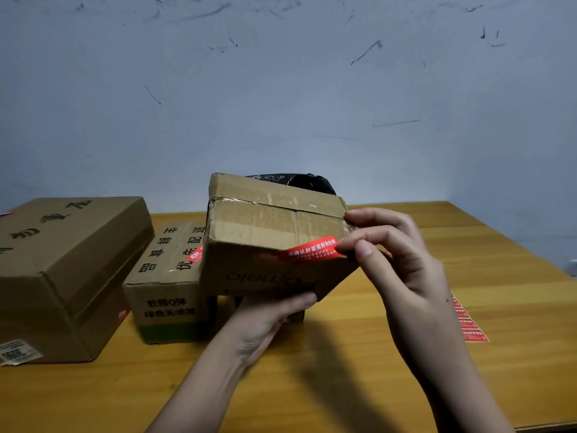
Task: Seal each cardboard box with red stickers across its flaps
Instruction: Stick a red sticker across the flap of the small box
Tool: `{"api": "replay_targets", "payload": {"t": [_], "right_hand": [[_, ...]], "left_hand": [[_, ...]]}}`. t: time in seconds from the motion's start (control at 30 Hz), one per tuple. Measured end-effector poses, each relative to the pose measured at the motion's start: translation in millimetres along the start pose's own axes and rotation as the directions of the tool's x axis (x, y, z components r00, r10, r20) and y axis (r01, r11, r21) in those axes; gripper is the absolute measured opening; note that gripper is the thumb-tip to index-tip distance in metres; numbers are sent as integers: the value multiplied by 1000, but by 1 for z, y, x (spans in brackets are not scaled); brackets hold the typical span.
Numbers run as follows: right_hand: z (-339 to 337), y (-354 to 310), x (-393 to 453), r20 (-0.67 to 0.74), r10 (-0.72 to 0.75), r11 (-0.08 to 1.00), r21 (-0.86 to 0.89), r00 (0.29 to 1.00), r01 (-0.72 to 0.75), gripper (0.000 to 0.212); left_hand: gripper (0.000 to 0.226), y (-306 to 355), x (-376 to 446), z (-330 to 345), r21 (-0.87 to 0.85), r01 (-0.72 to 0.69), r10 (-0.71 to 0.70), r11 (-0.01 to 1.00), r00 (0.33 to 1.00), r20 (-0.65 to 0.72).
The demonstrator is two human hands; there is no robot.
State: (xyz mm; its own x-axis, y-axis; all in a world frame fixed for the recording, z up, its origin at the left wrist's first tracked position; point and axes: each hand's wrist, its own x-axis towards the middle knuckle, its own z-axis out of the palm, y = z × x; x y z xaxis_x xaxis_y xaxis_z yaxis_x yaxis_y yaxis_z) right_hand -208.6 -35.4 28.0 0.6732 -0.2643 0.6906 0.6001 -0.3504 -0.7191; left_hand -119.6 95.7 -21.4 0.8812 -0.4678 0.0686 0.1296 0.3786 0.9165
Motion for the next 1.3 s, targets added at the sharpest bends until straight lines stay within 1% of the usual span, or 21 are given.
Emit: {"api": "replay_targets", "payload": {"t": [0.1, 0.23, 0.4, 0.57, 0.63, 0.73, 0.77, 0.93, 1.0, 1.13, 1.3], "right_hand": [[-3, 4, 1, 32, -33, 999, 4, 999, 33, 17], [-5, 8, 1, 92, -86, 992, -81, 992, 93, 30], [0, 10, 0, 14, -115, 984, -137, 993, 116, 28], [-2, 14, 1, -5, -153, 959, -244, 988, 148, 25], [-3, 16, 3, -15, -167, 947, -281, 986, 156, 23], [-7, 21, 6, -21, -158, 931, -337, 987, 142, 22], [-9, 23, 7, -21, -151, 926, -352, 988, 134, 23], [-14, 28, 15, -4, -138, 895, -429, 990, 123, 30], [-16, 29, 18, -1, -127, 898, -425, 992, 115, 29], [-20, 30, 18, 8, -73, 937, -342, 997, 72, 28], [-22, 27, 15, 16, -57, 950, -305, 998, 59, 30]], "left_hand": [[33, 2, 0, -1, 9, 1, -1, 1000, 1000, 29], [34, 2, -1, -2, 8, -19, 19, 1000, 999, 26], [43, -1, -1, -1, 7, -11, 11, 1000, 1000, 23], [38, -4, 0, -4, 40, 15, -16, 999, 1000, 22], [44, -6, 0, -6, 72, 42, -44, 996, 999, 18], [74, -9, 1, -9, 120, 75, -74, 990, 997, -12], [79, -10, 2, -10, 143, 71, -70, 987, 997, -13], [80, -12, 1, -7, 302, 41, -47, 952, 999, 12], [80, -13, 1, -6, 320, 27, -36, 947, 999, 24], [77, -15, 2, -8, 307, 22, -40, 951, 998, 53], [82, -17, 3, -11, 330, 21, -49, 944, 996, 78]]}}
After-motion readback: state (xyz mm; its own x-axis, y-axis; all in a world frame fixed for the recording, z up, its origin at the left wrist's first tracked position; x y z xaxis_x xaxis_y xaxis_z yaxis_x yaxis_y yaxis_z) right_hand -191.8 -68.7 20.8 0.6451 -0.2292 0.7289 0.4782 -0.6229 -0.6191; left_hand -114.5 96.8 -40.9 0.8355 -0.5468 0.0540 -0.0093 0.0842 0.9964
